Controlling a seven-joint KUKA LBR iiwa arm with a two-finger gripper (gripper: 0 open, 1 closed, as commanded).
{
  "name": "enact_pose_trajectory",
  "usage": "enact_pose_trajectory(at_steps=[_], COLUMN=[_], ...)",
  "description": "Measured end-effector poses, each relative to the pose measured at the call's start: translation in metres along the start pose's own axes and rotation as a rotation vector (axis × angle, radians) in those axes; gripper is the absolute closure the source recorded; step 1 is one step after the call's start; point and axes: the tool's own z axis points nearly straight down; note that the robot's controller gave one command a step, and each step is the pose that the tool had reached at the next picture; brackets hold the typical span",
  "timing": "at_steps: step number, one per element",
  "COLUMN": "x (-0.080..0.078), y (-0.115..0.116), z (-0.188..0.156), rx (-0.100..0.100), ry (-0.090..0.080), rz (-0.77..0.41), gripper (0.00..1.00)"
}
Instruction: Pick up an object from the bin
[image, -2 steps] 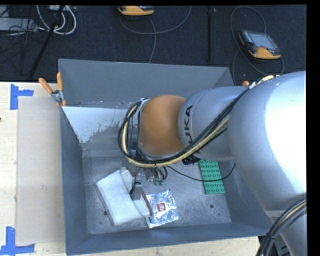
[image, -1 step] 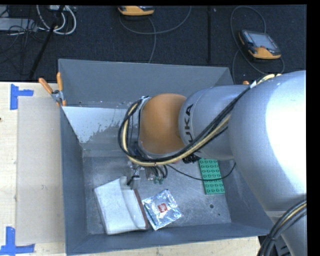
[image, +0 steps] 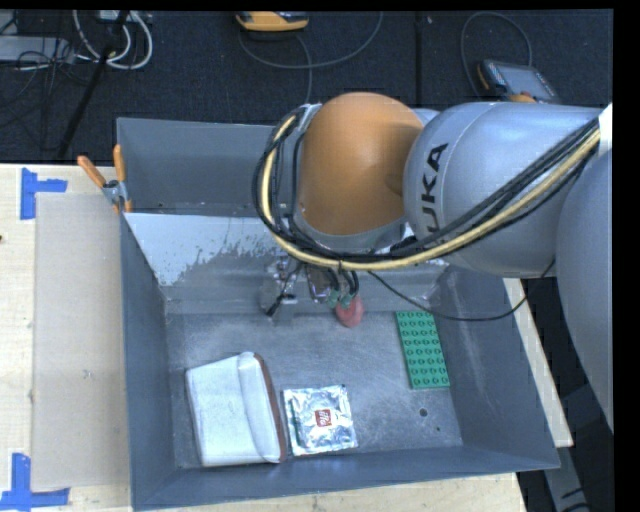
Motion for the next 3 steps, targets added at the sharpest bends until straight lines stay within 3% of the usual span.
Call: enact_pose_trajectory(at_steps=[1, 2, 3], x=[-0.024, -0.019, -0.021], y=[-0.011, -0.014, -0.014], z=[-0.010, 0.074, 0.069], rx=[0.002, 0.003, 0.002], ry=[0.006, 0.018, 0.011], rz=[-0.097, -0.009, -0.008], gripper=[1.00, 1.00, 0.00])
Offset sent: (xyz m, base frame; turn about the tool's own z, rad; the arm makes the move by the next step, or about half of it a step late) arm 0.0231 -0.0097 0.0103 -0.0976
